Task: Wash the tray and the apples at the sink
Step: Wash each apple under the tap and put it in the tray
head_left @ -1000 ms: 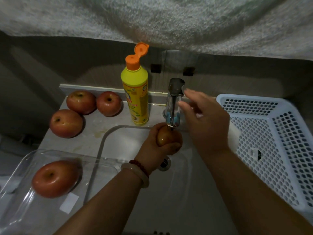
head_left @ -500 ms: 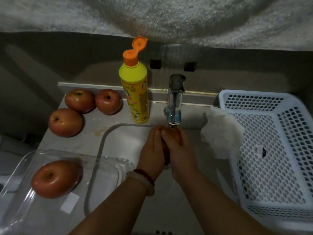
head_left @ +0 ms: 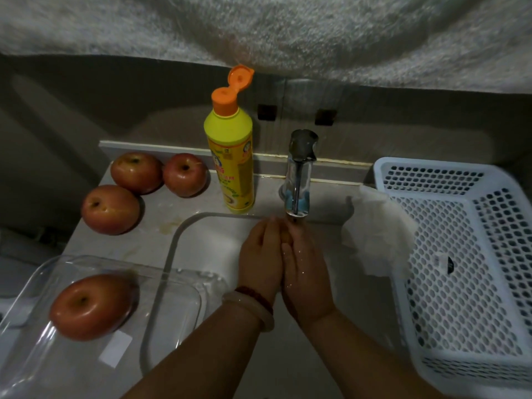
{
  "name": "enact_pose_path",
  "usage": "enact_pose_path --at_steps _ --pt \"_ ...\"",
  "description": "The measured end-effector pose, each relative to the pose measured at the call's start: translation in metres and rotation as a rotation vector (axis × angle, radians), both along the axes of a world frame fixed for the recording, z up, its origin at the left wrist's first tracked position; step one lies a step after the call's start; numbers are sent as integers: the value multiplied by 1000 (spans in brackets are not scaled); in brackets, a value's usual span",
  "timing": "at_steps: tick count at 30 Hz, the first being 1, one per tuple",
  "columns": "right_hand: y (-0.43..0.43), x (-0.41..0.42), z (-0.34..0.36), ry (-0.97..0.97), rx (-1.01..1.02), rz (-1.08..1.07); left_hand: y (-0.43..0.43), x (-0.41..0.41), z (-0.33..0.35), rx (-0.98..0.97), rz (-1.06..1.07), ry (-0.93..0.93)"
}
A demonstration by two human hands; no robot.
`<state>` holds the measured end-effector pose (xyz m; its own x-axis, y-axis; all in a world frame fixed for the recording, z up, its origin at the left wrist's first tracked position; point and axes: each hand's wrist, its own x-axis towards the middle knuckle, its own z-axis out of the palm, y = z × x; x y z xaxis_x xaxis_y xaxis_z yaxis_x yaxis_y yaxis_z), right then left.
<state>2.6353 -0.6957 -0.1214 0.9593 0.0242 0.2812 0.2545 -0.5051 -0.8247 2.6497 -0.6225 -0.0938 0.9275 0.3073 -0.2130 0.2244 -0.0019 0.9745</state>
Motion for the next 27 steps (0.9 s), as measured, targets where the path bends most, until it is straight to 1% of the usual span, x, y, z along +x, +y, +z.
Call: enact_pose_path --at_steps 1,2,3,4,5,6,7,8,9,10,11,13,14,15,17,18,19,20,21,22,23,24,26,27 --pt "-1 0 2 -2 50 -31 -2 -3 -2 97 -16 -74" --pt "0 2 8 75 187 -94 -3 -6 -6 226 -60 -168" --pt "0 5 14 250 399 -155 -1 -9 -12 368 -130 -264" --pt "0 10 20 490 653 -182 2 -12 -19 510 -223 -348" --pt "-3 15 23 741 864 -188 9 -12 -26 633 -312 -420" --pt "-8 19 25 931 992 -164 15 -11 -31 710 -371 -480" --pt "-11 22 26 1030 1023 -136 19 -11 -32 737 -395 -516" --pt "-12 23 28 1045 1023 -112 19 -11 -30 705 -389 -511" --pt "-12 24 26 1004 1014 -90 16 -11 -22 611 -350 -469" --pt "-9 23 23 904 972 -80 9 -12 -12 492 -277 -385" --pt "-6 21 18 767 876 -80 2 -10 -9 378 -200 -264" --pt "-6 17 9 459 556 -66 -7 -3 -6 199 -116 12" --pt "-9 15 5 307 390 -45 -7 2 -5 64 -112 131" --pt "-12 13 -1 167 245 -9 -5 7 -7 -107 -103 248" --pt "-19 10 -11 -96 -49 103 4 14 -2 -562 -99 473" --pt "-20 8 -14 -219 -191 136 7 14 3 -704 -108 512" --pt "-19 7 -17 -303 -282 145 7 12 4 -759 -105 501" --pt "-16 5 -16 -312 -304 126 6 11 4 -790 -87 492" --pt "-12 5 -14 -241 -247 84 3 11 1 -680 -76 442" --pt "-7 5 -8 -115 -126 18 0 9 5 -450 -81 377" --pt "-2 5 -1 18 18 -79 -3 6 6 -151 -70 291" --pt "3 4 8 163 183 -170 -6 4 3 7 -46 213" --pt "5 11 20 532 630 -279 -10 -2 4 133 -19 103" --pt "3 14 25 731 868 -281 -9 -7 7 218 -27 26"
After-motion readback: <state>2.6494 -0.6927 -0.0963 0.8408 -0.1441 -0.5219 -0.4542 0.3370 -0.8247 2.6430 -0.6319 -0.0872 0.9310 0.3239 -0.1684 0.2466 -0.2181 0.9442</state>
